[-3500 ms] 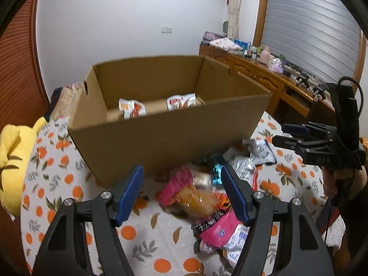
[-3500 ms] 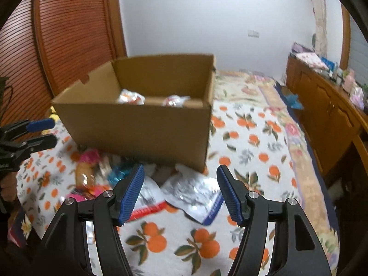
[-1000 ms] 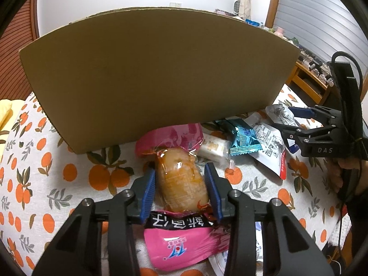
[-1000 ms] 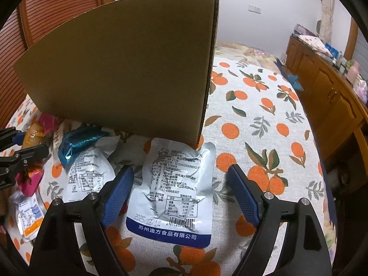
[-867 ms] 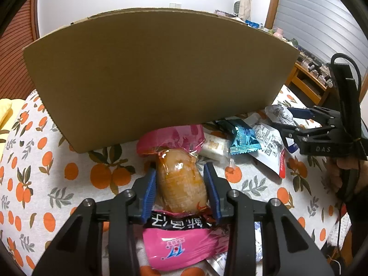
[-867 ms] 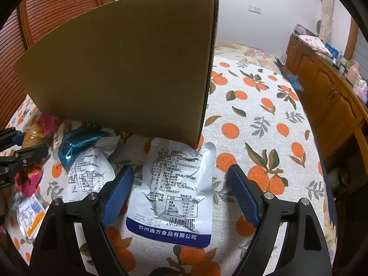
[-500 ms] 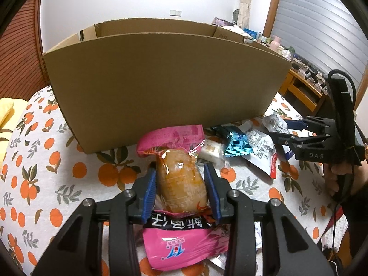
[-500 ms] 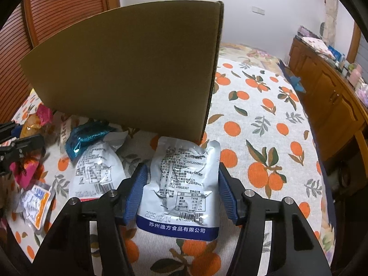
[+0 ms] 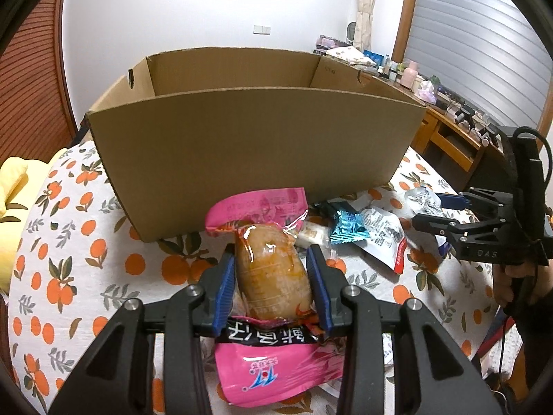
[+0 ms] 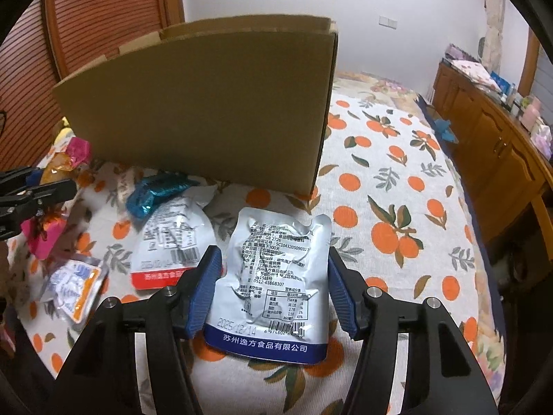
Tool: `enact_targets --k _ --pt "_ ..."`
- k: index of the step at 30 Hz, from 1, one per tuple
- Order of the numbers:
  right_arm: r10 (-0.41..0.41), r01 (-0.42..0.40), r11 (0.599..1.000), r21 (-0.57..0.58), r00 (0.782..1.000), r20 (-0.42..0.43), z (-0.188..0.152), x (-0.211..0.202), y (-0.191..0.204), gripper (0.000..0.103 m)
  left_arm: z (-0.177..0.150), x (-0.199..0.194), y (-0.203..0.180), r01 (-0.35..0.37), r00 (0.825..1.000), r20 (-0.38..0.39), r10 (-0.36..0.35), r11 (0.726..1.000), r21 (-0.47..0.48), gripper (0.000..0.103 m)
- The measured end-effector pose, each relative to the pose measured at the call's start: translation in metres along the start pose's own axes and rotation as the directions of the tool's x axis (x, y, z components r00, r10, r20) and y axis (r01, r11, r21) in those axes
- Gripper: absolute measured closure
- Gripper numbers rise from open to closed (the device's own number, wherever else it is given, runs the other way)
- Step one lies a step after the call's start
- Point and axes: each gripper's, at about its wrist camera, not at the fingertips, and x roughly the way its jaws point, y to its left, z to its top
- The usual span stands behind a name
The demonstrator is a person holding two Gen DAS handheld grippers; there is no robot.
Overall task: Organize snacks
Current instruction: 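Lift both packets and carry them over the cardboard box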
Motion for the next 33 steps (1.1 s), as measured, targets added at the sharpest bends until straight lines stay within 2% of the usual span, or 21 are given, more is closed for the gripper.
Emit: enact_targets --k 17,33 --pt "0.022 -0.021 1.000 -0.017 0.995 0.094 0.003 -0.040 0.012 0.042 0.012 -0.027 -0.009 0.007 0.998 0.060 -0.009 1.000 0.028 0.065" --pt "0.043 -0.030 0.997 -0.074 0.982 0.185 0.022 -0.077 0.030 0.041 0.046 -0.057 -0.006 0.007 0.989 0.147 -0.017 0.998 0.068 0.065"
